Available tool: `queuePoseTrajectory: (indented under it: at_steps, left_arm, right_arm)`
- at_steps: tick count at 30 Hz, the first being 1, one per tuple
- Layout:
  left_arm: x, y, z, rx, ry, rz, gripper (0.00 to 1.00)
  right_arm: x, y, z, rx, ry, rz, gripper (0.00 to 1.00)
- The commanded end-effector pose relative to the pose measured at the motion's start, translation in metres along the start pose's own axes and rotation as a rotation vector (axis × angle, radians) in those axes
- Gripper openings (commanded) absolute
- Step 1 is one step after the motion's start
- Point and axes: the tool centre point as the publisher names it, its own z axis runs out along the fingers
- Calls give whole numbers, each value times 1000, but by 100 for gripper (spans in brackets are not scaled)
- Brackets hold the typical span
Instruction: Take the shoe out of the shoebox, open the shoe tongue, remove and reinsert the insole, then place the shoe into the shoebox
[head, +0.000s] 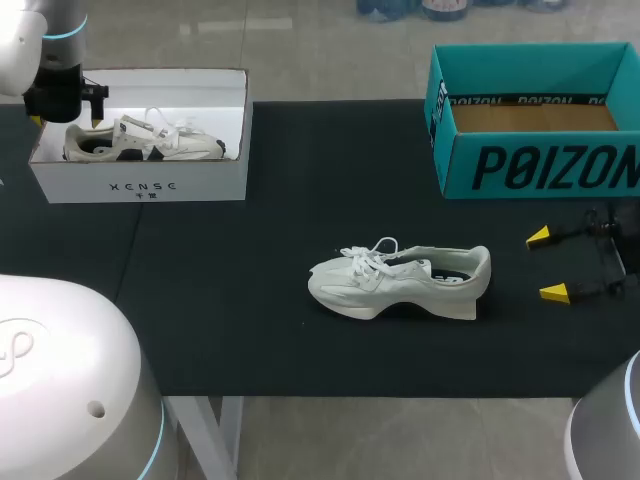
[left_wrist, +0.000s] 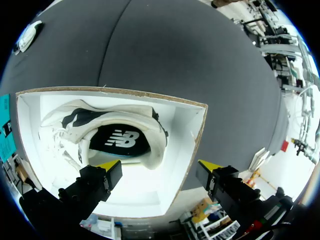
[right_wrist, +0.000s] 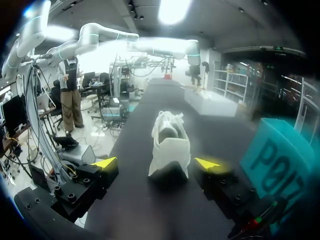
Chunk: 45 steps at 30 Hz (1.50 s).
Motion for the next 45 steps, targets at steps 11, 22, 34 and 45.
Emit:
queuePoseTrajectory:
  at_steps: [11,22,34,45]
  left_arm:
    - [0,-1,0,-2,1,1,100]
    - [0,-1,0,-2,1,1,100]
    - [0,-1,0,-2,1,1,100]
    - [0,-1,0,-2,1,1,100]
  right_arm:
    - [-15,-37,10,25,2,-4,100]
    - [-29,-54,36,-24,31,-29,100]
    - [-32,-57,61,-47,45,-42,100]
    - [-18,-52,76,-83,6,-23,100]
